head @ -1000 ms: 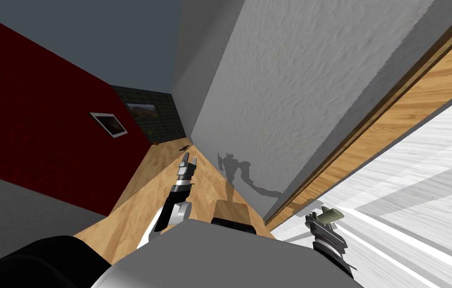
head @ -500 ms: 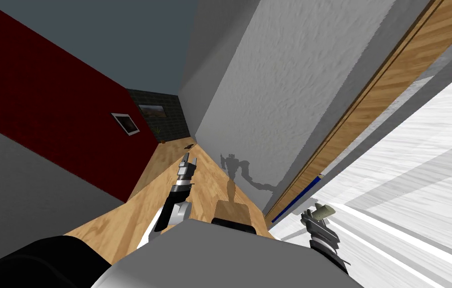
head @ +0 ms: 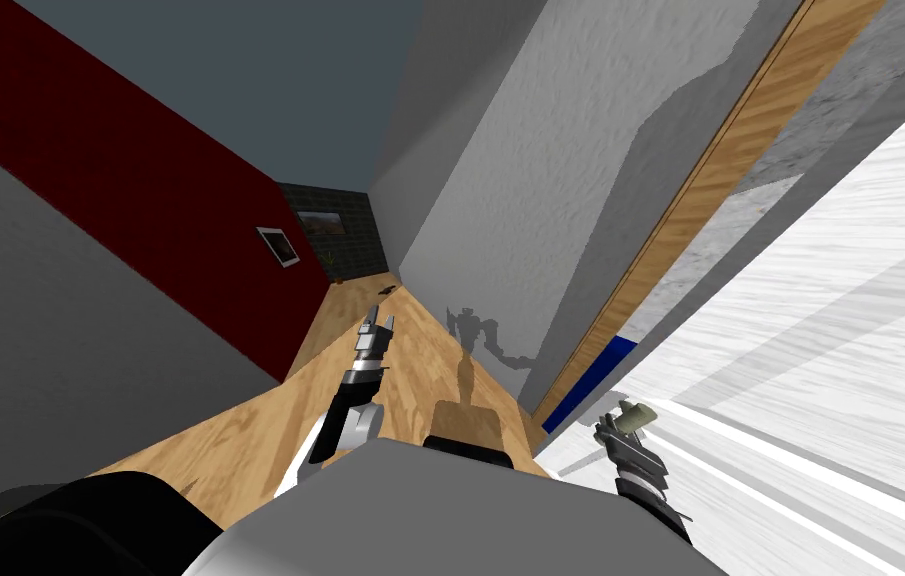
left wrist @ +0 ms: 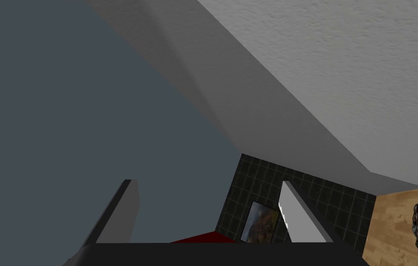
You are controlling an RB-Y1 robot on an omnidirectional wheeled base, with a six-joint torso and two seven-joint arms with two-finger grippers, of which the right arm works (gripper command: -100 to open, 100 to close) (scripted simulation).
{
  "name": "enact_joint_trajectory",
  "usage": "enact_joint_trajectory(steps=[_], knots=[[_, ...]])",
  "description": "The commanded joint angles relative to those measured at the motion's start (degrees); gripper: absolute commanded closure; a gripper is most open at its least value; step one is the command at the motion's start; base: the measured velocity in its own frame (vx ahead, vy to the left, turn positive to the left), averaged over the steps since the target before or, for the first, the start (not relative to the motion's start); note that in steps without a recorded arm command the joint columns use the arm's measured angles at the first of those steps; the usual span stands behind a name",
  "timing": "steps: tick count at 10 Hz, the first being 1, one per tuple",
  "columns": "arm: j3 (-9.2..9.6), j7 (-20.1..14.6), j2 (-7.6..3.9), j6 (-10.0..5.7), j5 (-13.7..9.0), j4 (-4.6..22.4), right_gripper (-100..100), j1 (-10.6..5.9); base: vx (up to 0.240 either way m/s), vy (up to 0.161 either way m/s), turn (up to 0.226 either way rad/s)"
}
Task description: Pull the door open
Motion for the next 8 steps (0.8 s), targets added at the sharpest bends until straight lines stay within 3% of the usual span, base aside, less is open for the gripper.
enact_joint_trajectory(steps=[1,8], knots=[[0.00,0.00,0.00,0.00,0.00,0.00,100,0.00,-0.097,0.017,0.023],[4.97,-5.67,-1.50,-2.96,4.91,-1.73,100,3.58,-0.247,0.010,0.080]])
